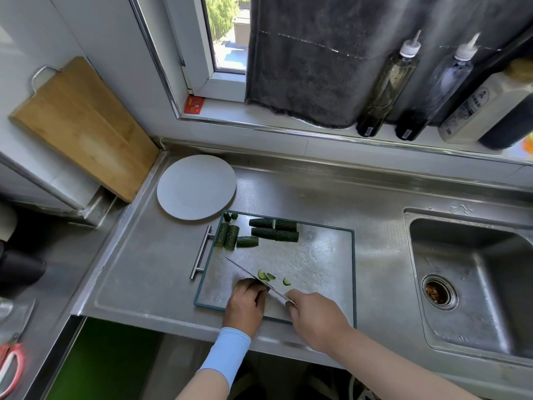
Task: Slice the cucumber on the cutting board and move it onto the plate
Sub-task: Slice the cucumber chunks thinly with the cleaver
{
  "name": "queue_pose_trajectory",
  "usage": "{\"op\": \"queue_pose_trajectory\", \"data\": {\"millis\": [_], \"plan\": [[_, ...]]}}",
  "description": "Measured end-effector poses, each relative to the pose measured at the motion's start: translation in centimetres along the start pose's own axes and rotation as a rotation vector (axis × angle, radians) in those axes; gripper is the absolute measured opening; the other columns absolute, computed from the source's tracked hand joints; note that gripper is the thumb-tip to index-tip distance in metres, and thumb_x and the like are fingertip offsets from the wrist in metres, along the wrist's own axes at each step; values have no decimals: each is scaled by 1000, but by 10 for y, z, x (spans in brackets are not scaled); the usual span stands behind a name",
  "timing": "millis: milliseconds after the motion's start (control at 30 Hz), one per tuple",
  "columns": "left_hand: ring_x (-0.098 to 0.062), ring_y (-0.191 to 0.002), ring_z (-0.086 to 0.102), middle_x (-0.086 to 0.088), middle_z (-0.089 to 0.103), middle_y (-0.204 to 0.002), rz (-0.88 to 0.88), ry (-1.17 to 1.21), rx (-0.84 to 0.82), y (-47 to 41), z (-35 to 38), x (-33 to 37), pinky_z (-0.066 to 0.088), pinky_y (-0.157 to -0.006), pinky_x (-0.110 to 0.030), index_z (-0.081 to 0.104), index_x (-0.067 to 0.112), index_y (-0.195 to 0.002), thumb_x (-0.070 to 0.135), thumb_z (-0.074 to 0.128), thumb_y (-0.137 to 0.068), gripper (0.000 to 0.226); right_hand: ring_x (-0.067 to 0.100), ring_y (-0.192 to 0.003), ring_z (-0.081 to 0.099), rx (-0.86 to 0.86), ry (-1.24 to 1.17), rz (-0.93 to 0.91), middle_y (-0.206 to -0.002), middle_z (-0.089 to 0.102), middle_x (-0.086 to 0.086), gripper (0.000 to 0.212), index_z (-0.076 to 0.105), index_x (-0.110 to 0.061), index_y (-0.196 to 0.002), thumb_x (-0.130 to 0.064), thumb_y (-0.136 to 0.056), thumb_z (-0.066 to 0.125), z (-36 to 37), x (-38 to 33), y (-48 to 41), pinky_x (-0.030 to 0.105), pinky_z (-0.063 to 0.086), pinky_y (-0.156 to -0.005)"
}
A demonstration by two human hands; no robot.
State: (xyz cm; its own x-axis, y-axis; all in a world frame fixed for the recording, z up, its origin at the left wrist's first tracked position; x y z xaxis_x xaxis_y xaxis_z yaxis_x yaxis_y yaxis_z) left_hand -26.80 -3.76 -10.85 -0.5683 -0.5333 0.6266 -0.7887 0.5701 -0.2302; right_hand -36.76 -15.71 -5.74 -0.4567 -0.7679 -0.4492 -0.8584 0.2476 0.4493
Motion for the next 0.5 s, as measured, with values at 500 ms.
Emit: {"op": "queue_pose_trajectory", "data": {"millis": [500], "plan": [[-14,-87,56,-4,66,-88,24,10,20,1,0,0,44,-81,-17,74,10,-86,1,80,-71,19,28,-75,58,-37,7,45,-85,64,8,20,54,-19,-107,-26,-104,35,6,1,-9,39,47,-68]]}}
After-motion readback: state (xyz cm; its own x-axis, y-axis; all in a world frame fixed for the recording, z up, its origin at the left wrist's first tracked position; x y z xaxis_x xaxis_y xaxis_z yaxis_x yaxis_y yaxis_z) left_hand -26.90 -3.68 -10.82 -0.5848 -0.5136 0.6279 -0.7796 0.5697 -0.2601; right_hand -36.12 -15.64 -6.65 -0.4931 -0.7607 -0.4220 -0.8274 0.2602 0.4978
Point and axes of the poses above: each hand's wrist, its own y-axis away from the middle knuckle, its own z-axis out of the palm, x = y × z, the point moved 8 cm from there along -y, towards the middle knuckle
